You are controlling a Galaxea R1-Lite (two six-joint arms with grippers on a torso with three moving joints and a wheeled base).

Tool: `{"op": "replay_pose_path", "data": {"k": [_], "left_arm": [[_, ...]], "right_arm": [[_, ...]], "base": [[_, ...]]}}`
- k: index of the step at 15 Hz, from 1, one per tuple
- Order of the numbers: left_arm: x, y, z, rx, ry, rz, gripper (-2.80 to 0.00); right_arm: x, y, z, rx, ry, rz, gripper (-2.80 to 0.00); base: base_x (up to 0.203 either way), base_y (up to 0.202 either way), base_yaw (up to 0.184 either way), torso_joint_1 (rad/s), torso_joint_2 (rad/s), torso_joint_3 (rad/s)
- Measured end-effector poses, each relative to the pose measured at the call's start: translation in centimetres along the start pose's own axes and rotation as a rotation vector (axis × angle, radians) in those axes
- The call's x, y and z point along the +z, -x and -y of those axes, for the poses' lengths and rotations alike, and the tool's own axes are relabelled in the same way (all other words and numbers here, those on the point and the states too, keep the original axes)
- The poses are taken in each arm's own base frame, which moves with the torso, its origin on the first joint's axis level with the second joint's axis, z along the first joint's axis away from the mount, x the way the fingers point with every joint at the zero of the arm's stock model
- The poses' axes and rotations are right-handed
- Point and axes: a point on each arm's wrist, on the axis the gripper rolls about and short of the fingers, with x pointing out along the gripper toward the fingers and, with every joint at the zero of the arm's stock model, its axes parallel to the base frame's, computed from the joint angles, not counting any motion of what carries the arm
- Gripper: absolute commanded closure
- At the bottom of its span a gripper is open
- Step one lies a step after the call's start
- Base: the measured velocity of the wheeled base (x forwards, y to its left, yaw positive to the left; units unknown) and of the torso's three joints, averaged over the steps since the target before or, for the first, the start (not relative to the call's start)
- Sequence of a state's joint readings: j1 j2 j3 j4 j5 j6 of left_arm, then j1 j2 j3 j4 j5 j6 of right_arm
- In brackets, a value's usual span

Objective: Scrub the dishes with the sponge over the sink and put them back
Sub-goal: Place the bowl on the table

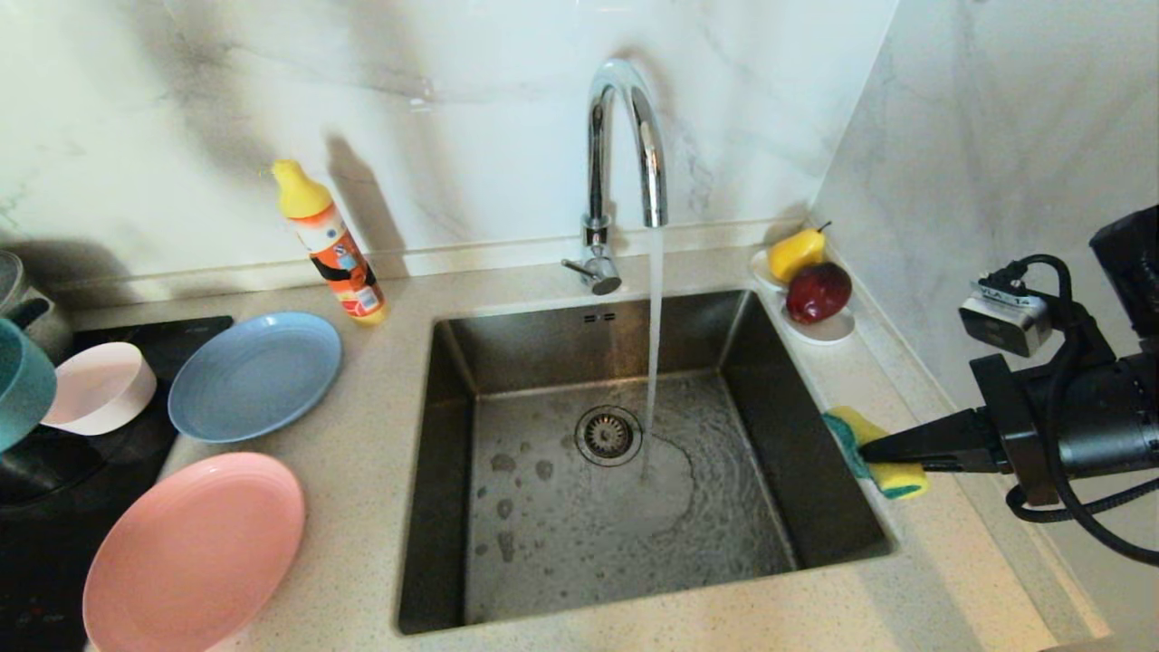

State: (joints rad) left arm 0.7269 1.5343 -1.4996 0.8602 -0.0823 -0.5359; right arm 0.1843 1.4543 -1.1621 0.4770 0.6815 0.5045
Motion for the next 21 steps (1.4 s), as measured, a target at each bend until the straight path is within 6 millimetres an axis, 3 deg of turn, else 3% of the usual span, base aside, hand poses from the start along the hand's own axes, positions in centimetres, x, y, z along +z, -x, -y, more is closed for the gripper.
{"op": "replay_pose_path", "data": {"k": [6,12,16,21], "left_arm": [[2.5,-4.3,-5.2,0.159,0.185,-0.075,0.00],[2.7,-10.0,-9.4,0.231,0.289,-0.193,0.00],[2.5,-13.4,-10.8,0.250,0.310,-0.245,0.00],[2.9,-15.7,-11.3,0.171,0.312,-0.224,0.00]], "right_arm": [[0.5,-0.9,0.6,-0.005,-0.010,-0.007,0.00],[0.8,-1.4,1.2,-0.011,-0.026,-0.020,0.00],[0.9,-1.5,1.5,-0.013,-0.035,-0.021,0.00],[0.9,-1.5,1.5,-0.003,-0.034,-0.028,0.00]], "base": [[0.000,0.000,0.000,0.000,0.00,0.000],[0.000,0.000,0.000,0.000,0.00,0.000],[0.000,0.000,0.000,0.000,0.00,0.000],[0.000,0.000,0.000,0.000,0.00,0.000]]}}
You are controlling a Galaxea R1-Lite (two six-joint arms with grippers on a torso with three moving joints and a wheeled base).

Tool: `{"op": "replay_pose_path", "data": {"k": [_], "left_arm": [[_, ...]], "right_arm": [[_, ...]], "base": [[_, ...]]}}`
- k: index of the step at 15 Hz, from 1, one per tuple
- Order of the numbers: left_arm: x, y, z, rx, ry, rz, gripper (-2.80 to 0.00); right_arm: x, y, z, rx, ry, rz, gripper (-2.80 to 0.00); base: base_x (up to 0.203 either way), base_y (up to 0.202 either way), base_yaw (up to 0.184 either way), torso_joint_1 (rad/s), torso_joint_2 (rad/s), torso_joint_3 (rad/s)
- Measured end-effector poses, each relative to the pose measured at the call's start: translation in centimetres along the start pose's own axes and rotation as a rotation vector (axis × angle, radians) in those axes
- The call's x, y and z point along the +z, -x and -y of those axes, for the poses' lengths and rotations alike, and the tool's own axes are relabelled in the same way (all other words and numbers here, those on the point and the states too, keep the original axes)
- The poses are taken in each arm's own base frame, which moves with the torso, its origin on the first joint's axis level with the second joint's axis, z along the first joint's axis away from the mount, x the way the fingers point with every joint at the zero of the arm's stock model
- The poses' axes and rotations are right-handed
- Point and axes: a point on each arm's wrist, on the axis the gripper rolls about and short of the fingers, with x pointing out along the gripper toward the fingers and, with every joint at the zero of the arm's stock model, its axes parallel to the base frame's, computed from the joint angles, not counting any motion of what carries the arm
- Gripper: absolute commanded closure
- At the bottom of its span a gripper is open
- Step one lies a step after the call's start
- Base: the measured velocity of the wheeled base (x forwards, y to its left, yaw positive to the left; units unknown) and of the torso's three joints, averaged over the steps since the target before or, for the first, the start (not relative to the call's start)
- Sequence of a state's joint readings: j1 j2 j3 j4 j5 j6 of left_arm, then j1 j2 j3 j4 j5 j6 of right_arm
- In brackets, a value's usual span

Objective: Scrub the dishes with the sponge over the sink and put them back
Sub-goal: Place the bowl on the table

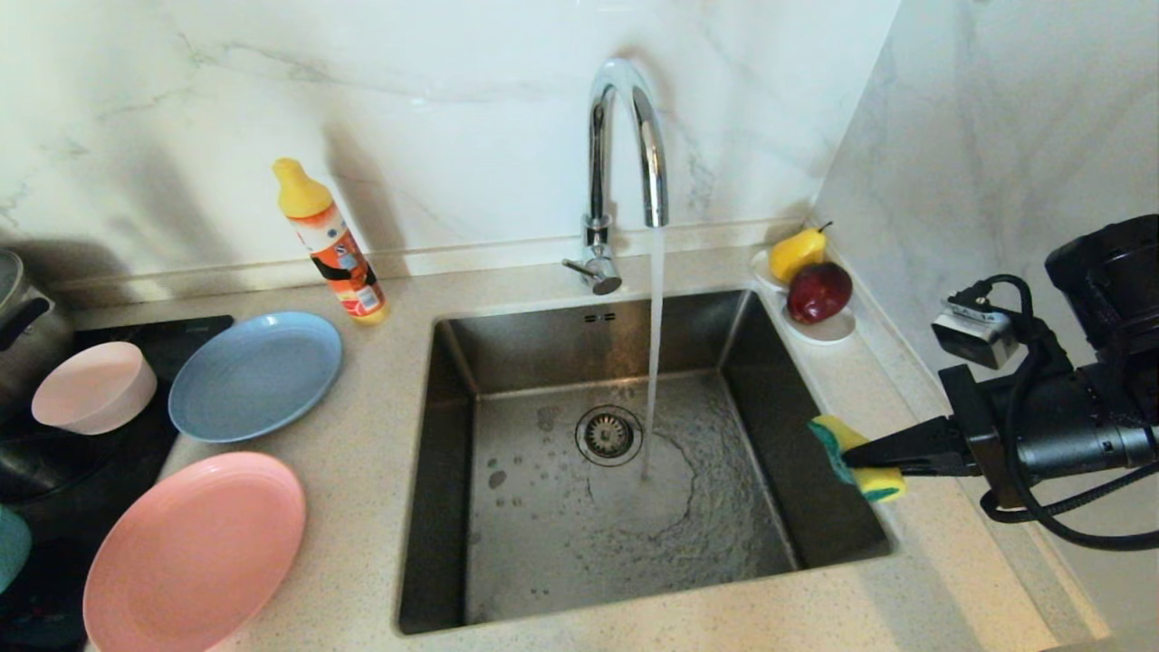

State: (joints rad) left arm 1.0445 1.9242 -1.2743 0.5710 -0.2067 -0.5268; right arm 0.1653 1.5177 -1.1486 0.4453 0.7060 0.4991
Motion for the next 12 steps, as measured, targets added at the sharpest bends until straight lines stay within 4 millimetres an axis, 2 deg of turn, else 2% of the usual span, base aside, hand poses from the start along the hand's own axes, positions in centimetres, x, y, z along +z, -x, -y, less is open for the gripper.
{"op": "replay_pose_path", "data": {"k": [5,6,9,12], "left_arm": [[0.6,-1.1,0.1,-0.015,-0.005,0.005,0.00],[0.7,-1.3,0.1,-0.016,-0.007,0.008,-2.80],[1.0,-1.9,0.2,-0.019,-0.006,0.005,-2.80],[1.0,-1.5,0.4,-0.078,-0.009,-0.007,-2.80]], "right_arm": [[0.0,0.1,0.2,-0.002,-0.007,0.002,0.00],[0.1,0.1,0.2,-0.002,-0.007,0.003,0.00],[0.1,0.1,0.2,-0.002,-0.006,0.004,0.00],[0.1,0.1,0.2,-0.002,-0.007,0.004,0.00]], "base": [[0.000,0.000,0.000,0.000,0.00,0.000],[0.000,0.000,0.000,0.000,0.00,0.000],[0.000,0.000,0.000,0.000,0.00,0.000],[0.000,0.000,0.000,0.000,0.00,0.000]]}}
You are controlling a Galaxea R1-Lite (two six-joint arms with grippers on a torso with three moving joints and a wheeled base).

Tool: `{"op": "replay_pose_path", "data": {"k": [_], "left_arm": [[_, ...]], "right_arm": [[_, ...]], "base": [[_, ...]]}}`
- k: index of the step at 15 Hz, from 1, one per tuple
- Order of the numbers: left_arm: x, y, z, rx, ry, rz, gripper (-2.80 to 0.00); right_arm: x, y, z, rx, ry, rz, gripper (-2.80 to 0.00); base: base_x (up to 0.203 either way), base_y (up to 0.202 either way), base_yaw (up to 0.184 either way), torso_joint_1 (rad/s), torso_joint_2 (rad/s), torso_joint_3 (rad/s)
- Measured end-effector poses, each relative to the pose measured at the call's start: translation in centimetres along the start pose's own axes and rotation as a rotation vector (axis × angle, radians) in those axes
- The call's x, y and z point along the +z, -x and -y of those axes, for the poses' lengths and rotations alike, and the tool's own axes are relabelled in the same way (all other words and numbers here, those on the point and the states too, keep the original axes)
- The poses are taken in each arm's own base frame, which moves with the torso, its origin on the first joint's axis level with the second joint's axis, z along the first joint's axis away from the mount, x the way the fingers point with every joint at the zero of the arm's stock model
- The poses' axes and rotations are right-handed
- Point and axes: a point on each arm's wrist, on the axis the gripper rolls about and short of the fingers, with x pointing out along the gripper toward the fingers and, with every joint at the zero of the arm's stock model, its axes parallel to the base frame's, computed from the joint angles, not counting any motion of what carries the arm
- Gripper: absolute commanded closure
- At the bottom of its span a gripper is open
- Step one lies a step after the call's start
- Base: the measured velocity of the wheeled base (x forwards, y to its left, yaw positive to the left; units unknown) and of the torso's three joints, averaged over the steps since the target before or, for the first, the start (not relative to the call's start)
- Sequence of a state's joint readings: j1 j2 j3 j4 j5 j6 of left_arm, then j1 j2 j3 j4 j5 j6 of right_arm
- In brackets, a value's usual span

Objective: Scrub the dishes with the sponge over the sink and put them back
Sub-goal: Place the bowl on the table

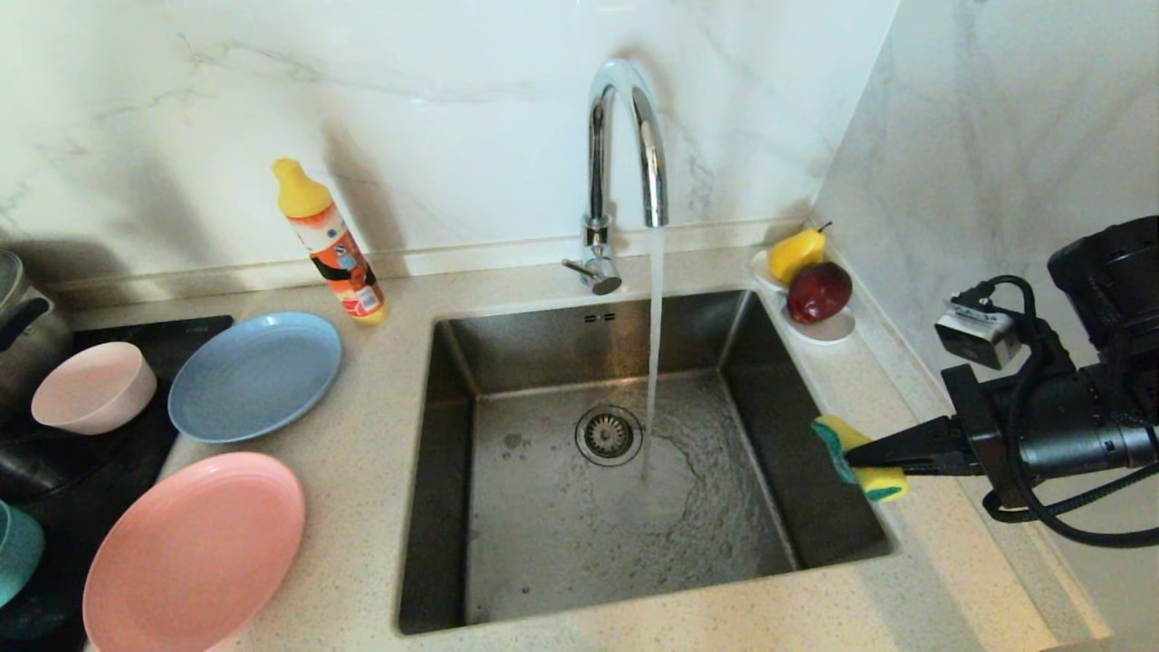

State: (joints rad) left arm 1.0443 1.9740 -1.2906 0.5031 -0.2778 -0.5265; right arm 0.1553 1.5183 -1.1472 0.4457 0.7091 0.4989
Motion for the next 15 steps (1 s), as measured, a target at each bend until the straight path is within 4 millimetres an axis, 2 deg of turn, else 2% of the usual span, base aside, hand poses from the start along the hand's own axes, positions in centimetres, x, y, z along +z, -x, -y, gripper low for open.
{"op": "replay_pose_path", "data": {"k": [2,5,6,8,10,12,15], "left_arm": [[-0.4,1.5,0.4,-0.050,-0.007,0.007,-2.80],[-1.7,6.1,1.3,-0.154,-0.037,0.037,-2.80],[-2.3,7.9,1.7,-0.189,-0.057,0.052,0.00],[-3.8,10.7,2.8,-0.246,-0.132,0.066,0.00],[-5.8,12.2,4.6,-0.277,-0.256,0.051,0.00],[-7.6,12.6,6.5,-0.269,-0.377,0.036,0.00],[-9.7,11.6,9.5,-0.198,-0.512,0.053,0.00]], "right_arm": [[0.0,0.0,0.0,0.000,0.001,0.001,0.00],[0.0,0.2,-0.1,0.002,0.004,0.005,0.00],[-0.1,0.2,-0.1,0.002,0.004,0.005,0.00],[-0.1,0.2,-0.1,0.002,0.004,0.005,0.00],[-0.2,0.3,-0.1,0.002,0.004,0.005,0.00],[-0.3,0.3,-0.1,0.002,0.004,0.005,0.00],[-0.2,0.3,-0.1,0.002,0.004,0.005,0.00]], "base": [[0.000,0.000,0.000,0.000,0.00,0.000],[0.000,0.000,0.000,0.000,0.00,0.000],[0.000,0.000,0.000,0.000,0.00,0.000],[0.000,0.000,0.000,0.000,0.00,0.000],[0.000,0.000,0.000,0.000,0.00,0.000],[0.000,0.000,0.000,0.000,0.00,0.000],[0.000,0.000,0.000,0.000,0.00,0.000]]}}
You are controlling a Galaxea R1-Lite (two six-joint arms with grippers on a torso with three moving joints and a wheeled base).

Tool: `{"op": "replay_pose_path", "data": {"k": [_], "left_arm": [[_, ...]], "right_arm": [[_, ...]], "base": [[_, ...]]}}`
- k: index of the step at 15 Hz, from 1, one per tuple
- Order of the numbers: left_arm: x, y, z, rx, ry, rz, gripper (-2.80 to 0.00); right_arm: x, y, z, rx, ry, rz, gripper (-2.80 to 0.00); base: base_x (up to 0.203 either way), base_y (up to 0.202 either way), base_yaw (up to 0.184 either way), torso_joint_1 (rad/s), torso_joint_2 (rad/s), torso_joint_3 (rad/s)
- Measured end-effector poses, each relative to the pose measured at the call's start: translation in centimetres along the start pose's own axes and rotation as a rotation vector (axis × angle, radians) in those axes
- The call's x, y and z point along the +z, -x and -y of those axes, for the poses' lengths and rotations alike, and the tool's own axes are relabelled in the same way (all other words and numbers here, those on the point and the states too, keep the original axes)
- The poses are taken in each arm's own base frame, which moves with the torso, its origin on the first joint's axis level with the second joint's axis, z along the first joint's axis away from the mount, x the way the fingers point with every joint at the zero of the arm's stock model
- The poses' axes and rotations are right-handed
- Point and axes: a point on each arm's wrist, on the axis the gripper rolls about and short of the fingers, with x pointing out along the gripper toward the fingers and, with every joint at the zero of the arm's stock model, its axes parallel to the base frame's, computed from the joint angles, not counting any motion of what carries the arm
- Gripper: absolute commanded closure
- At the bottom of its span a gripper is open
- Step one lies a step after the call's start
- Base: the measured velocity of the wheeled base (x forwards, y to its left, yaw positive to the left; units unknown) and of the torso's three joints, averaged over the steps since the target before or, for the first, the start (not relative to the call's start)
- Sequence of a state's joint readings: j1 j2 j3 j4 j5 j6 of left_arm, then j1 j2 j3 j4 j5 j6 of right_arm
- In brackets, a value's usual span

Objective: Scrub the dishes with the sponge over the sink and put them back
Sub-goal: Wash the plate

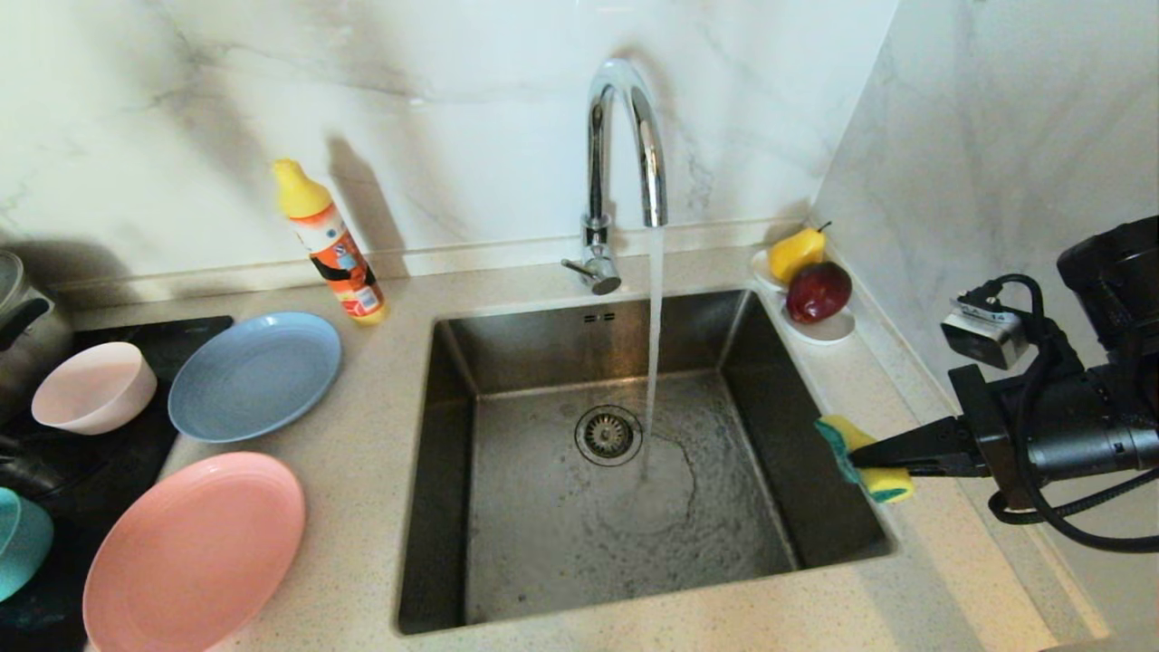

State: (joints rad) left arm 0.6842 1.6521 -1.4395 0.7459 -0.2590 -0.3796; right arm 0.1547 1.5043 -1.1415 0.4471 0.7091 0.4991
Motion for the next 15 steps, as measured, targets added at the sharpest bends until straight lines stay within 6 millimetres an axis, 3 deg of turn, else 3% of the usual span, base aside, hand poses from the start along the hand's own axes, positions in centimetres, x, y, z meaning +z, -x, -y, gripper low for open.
{"op": "replay_pose_path", "data": {"k": [3,4,8,15], "left_arm": [[0.5,-2.6,2.8,0.006,-0.073,-0.033,0.00],[0.6,-3.6,3.5,0.003,-0.090,-0.054,-2.80],[1.1,-6.9,4.6,0.001,-0.095,-0.096,-2.80],[1.5,-10.2,5.1,-0.003,-0.060,-0.113,-2.80]], "right_arm": [[0.1,-0.1,0.1,-0.002,-0.002,-0.004,0.00],[0.1,-0.2,0.2,-0.003,-0.004,-0.005,0.00],[0.1,-0.4,0.3,-0.007,-0.008,-0.010,0.00],[0.3,-0.6,0.6,-0.012,-0.015,-0.014,0.00]], "base": [[0.000,0.000,0.000,0.000,0.00,0.000],[0.000,0.000,0.000,0.000,0.00,0.000],[0.000,0.000,0.000,0.000,0.00,0.000],[0.000,0.000,0.000,0.000,0.00,0.000]]}}
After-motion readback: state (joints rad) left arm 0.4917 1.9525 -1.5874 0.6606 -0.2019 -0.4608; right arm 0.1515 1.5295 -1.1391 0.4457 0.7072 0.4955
